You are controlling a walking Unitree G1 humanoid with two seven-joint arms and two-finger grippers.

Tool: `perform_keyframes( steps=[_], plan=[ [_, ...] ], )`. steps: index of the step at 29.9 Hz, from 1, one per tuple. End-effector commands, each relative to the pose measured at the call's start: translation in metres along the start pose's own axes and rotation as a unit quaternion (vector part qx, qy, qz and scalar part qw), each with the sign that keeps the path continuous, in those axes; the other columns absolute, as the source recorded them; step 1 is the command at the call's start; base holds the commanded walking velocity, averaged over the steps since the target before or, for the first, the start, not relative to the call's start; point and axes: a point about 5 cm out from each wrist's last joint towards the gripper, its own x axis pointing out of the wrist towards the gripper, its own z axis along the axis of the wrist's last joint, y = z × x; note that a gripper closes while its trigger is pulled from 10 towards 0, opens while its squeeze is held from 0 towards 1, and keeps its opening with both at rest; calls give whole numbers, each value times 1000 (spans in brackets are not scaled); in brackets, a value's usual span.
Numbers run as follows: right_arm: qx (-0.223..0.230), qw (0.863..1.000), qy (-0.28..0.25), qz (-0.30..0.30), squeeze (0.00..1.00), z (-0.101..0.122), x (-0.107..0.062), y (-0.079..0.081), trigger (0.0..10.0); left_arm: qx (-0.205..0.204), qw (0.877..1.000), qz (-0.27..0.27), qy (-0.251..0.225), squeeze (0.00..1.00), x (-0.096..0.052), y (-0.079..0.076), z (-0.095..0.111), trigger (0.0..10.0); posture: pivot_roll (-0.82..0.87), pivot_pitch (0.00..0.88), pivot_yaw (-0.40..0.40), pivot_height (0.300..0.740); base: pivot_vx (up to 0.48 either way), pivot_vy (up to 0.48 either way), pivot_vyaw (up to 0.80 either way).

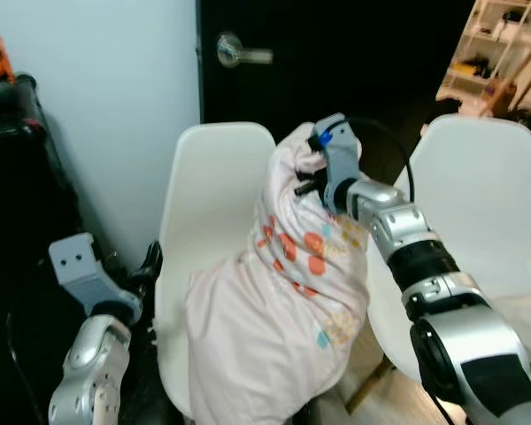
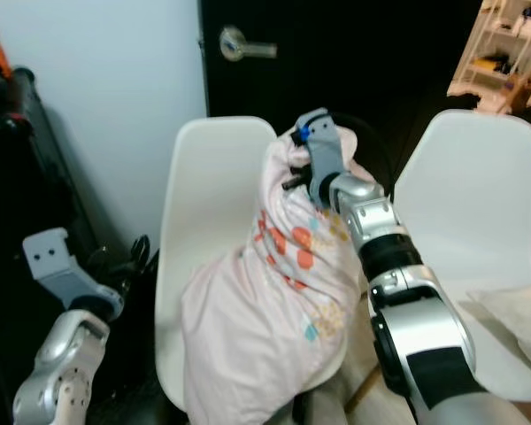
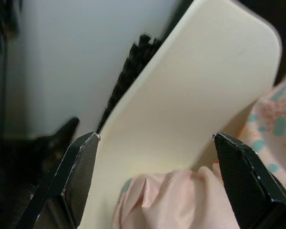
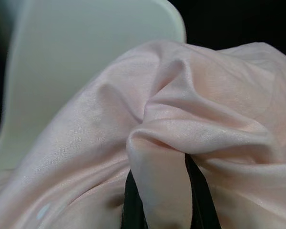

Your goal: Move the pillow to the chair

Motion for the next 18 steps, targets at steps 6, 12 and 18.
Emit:
perform_keyframes(
  steps=[6, 12, 18],
  plan=[
    [-9, 1000, 12, 3, 0, 1, 0, -4, 10000, -99, 992, 38, 72, 0, -10, 25, -37, 10000, 11, 0, -105, 510, 0, 0, 0],
    [-11, 1000, -5, 4, 0, 14, -1, -6, 10000, -164, 980, 21, 108, 0, -12, 30, -57, 10000, -3, 0, -107, 480, 0, 0, 0],
    [-12, 1000, -19, 9, 0, 21, -1, -5, 10000, -212, 973, -37, 87, 0, -9, 17, -56, 10000, -13, 0, -106, 460, 0, 0, 0]
  ],
)
